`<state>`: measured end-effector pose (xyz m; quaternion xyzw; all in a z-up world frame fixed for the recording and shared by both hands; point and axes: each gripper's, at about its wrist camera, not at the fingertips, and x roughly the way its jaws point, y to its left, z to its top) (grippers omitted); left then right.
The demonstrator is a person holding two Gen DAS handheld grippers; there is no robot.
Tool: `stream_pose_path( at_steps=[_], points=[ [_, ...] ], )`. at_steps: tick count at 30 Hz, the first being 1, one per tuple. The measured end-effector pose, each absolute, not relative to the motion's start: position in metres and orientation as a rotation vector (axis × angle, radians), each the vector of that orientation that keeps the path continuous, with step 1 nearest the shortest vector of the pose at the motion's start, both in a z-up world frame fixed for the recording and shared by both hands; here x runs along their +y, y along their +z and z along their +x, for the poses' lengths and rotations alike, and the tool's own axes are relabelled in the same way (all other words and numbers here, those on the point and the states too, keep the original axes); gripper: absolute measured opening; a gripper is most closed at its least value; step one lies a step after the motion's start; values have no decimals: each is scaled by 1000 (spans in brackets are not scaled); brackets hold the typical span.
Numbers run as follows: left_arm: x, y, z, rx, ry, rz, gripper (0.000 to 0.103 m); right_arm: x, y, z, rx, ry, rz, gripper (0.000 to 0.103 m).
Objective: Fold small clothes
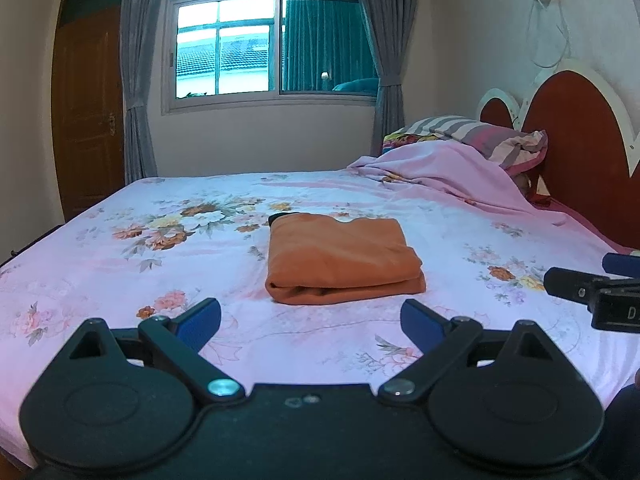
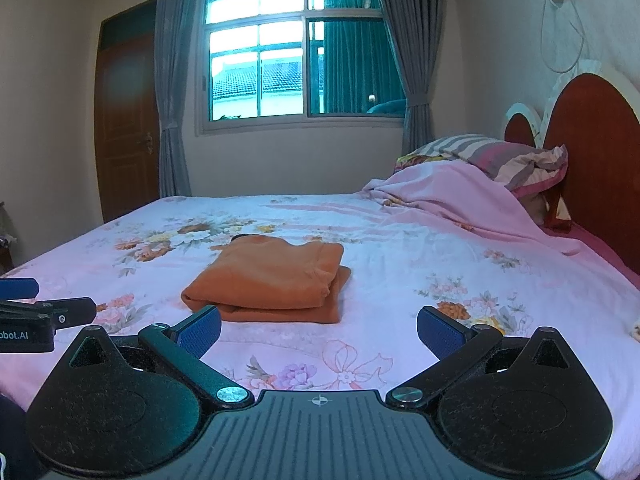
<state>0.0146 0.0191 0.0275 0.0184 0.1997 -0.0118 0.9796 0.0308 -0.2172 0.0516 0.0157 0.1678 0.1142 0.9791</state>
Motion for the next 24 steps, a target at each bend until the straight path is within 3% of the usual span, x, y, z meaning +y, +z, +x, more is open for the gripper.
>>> stream_pose_path(
  at_steps=[4,5,6,7,9,10,11,12,13,24],
  points=[
    [20,27,12,385,-30,48,88,-216,52,30,336,230,31,103],
    [20,28,9,363,-37,52,1,-216,52,30,336,230,31,103],
    [21,28,10,381,-15,43,12,-216,53,30,336,230,31,103],
    [24,27,11,378,-3,17,0,-216,53,30,334,230,30,103],
    [22,25,12,371,2,47,0,-216,54,30,333,229,31,103],
    [22,24,12,363,5,40,3,-216,54,31,330,230,32,103],
    [24,24,14,363,3,14,52,-215,54,30,328,231,31,103],
    [25,25,14,356,13,-8,90,-215,54,30,328,230,30,103],
    [25,25,11,315,35,-19,101,-215,54,30,327,231,32,103],
    [19,30,13,302,81,18,102,-216,59,30,309,232,34,103]
  ],
)
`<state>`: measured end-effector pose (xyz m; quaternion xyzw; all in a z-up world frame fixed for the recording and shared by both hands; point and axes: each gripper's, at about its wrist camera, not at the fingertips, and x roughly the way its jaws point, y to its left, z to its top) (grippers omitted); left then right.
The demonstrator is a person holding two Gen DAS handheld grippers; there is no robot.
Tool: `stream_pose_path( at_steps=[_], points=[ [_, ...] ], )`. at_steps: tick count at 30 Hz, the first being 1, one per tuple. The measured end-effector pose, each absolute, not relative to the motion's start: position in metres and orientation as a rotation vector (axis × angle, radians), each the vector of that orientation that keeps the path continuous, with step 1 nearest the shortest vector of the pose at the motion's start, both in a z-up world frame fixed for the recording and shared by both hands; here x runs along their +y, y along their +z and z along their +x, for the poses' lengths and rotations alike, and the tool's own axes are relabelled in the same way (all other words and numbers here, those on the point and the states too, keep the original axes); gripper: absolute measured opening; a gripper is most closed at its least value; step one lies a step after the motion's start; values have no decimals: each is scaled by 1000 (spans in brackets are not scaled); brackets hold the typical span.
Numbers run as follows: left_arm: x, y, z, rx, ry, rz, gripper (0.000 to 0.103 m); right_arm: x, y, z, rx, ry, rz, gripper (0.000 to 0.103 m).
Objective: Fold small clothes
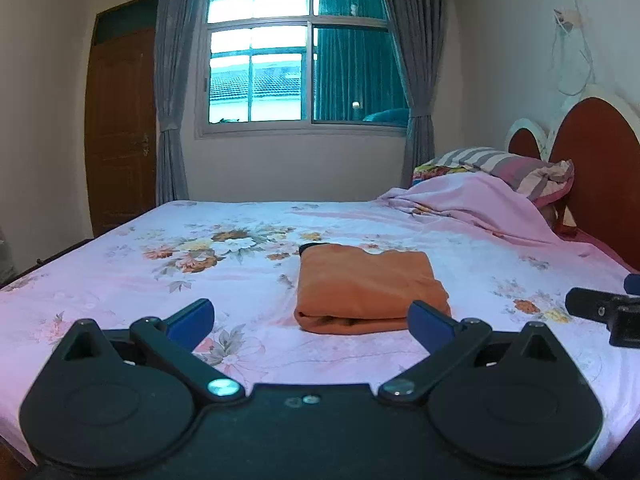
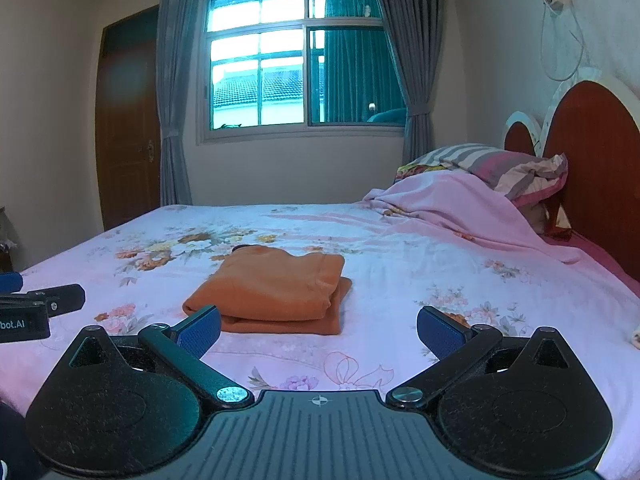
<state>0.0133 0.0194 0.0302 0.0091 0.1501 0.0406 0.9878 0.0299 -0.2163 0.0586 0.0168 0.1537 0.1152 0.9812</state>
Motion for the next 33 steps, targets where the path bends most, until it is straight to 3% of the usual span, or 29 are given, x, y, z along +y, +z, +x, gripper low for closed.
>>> stream_pose_path(
  at_steps=[33],
  points=[
    [30,28,11,323,-17,-7,101,-211,49,38,337,236,42,103]
  ],
)
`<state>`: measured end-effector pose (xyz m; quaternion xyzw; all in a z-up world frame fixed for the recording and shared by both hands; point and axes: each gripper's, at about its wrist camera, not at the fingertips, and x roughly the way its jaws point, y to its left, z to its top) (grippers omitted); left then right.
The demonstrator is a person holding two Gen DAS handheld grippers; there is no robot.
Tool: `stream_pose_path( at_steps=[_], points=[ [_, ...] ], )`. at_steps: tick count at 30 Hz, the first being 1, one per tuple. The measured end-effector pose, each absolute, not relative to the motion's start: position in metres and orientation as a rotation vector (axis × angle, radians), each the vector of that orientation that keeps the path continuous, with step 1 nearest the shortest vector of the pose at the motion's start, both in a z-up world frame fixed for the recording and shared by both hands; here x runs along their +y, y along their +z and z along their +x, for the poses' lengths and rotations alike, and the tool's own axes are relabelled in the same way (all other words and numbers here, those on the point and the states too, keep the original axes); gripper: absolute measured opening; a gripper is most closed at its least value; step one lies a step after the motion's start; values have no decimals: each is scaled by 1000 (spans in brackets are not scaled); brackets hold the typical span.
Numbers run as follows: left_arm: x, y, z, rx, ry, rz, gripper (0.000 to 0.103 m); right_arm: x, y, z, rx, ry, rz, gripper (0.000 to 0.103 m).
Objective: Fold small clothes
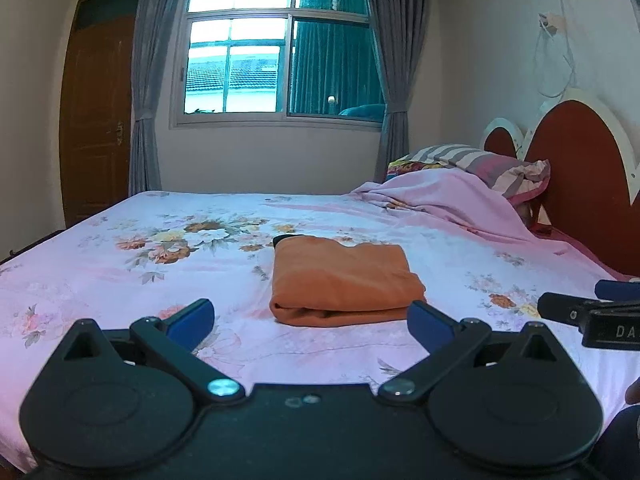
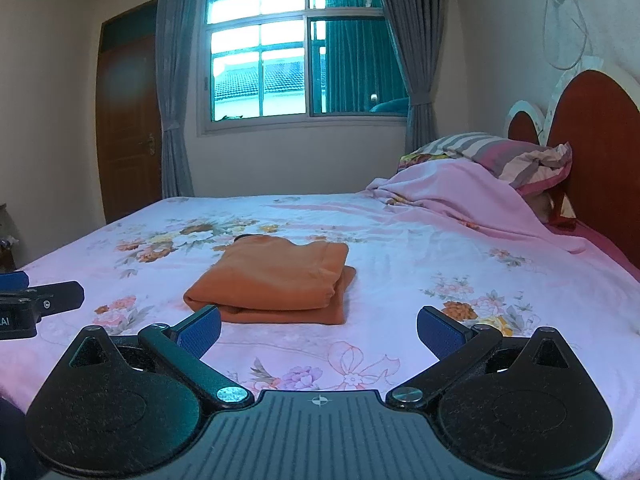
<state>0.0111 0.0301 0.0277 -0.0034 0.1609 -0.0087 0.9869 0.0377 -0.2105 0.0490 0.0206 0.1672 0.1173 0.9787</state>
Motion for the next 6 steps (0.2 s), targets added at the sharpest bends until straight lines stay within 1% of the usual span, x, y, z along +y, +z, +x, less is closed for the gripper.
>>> stream_pose_path(
  at_steps=[6],
  points=[
    [30,27,11,323,-19,-6,101,-213,48,38,334,241,41,103]
  ],
)
